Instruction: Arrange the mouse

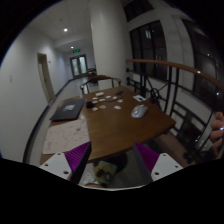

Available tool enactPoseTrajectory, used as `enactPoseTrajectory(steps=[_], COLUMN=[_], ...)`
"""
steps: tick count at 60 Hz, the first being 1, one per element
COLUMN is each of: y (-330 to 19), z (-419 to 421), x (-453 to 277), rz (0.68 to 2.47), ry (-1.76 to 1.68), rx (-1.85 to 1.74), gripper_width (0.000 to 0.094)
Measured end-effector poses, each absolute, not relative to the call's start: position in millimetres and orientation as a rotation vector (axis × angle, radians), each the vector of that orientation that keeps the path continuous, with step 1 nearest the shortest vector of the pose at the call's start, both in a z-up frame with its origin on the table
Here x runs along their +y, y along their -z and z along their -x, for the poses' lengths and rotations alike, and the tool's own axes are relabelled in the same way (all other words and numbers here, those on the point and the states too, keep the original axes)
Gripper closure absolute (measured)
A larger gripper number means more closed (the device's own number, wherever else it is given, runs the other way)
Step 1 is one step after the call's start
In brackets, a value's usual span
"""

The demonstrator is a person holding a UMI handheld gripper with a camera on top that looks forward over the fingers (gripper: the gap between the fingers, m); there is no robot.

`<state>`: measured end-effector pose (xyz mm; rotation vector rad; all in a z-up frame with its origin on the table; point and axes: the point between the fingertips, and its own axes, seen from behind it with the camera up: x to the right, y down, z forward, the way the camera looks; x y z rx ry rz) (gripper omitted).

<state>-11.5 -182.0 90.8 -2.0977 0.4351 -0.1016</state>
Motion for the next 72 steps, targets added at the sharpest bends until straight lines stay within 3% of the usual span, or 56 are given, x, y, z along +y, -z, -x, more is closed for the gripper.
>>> enactPoseTrajectory(steps=[6,15,37,49,60,68,72], y=[-86.4,-63.8,-8.6,11.2,18.7,19.7,20.3], z=[25.7,-32.3,-180.3,-200.3,-222.8,-225.4,-225.3], x=[-168.5,-133.7,-26.7,26.0,64.2,87.9,90.0], rz=[2.116,2.155,2.201,2.21,2.254,2.266,2.266], ry=[0.058,0.222,0.268,0.125,0.199,0.196,0.194], rx=[0.385,0.38,0.483,0.519,0.438,0.381,0.38], gripper_width=[0.0082,0.009,0.0086,0.0082,0.0072,0.0096,0.019])
